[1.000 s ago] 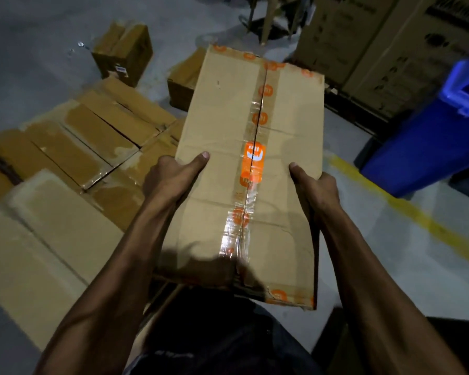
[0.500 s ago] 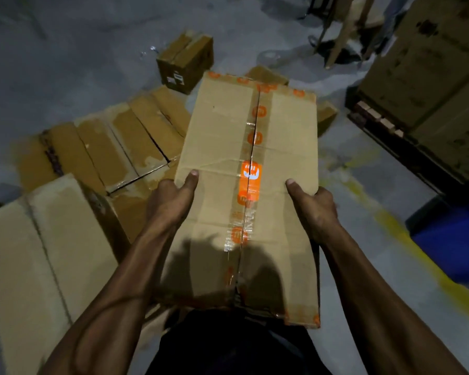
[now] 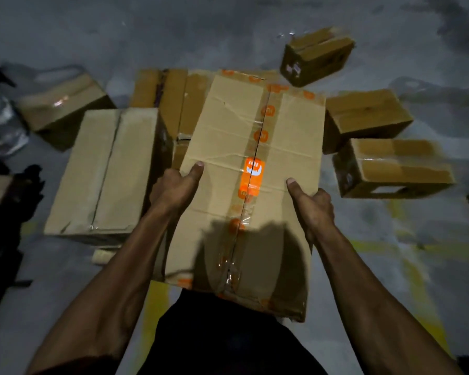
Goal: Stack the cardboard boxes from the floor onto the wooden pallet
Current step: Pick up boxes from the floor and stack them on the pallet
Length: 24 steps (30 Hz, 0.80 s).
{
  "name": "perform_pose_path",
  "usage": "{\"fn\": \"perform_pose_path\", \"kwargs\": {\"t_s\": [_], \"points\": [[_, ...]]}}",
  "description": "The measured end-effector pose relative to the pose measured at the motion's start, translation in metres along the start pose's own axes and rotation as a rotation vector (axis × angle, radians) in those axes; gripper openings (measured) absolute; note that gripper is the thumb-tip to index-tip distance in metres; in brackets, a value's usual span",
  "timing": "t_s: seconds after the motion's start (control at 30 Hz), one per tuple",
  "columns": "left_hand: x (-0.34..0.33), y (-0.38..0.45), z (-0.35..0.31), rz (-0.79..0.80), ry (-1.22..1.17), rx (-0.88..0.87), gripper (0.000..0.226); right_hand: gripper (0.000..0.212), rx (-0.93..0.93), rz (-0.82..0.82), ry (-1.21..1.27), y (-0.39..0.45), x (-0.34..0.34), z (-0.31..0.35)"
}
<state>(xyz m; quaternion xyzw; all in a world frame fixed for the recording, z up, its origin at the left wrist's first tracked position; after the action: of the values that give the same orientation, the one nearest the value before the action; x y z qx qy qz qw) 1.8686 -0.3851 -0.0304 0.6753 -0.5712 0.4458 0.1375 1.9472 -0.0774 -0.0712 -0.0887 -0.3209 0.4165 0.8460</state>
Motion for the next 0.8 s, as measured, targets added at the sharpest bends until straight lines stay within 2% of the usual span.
{"fn": "perform_pose_path", "kwargs": {"t_s": [0.1,0.33,0.67,0.8], "points": [[0.007,0.004,0.01,-0.043,-0.004,0.04,0.079,0.08,0.031,0.083,-0.008,0.008,-0.019,0.011],[0.007,0.039,0.039,-0.006,-0.034,-0.003,0.067,0.092,0.053,0.134,-0.131,0.026,-0.066,0.032],[-0.007,0.126,0.072,0.091,-0.113,-0.021,0.082,0.081,0.007,0.153,-0.23,0.064,-0.162,0.042],[-0.016,0.158,0.089,0.112,-0.181,-0.027,0.097,0.077,-0.014,0.149,-0.239,0.076,-0.198,0.038]]}}
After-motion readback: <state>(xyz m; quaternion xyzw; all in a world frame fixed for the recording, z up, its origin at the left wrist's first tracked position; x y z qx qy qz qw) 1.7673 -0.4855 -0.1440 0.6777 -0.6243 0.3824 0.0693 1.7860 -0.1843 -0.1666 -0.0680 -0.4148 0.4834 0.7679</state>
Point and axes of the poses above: each hand's wrist, its own y-axis towards the middle knuckle, its own x-axis out of the back of the hand, z = x × y, the point moved 5 cm from there along y, towards the middle knuckle, and after that the axes turned 3 degrees about -z, right-handed, at the moved point
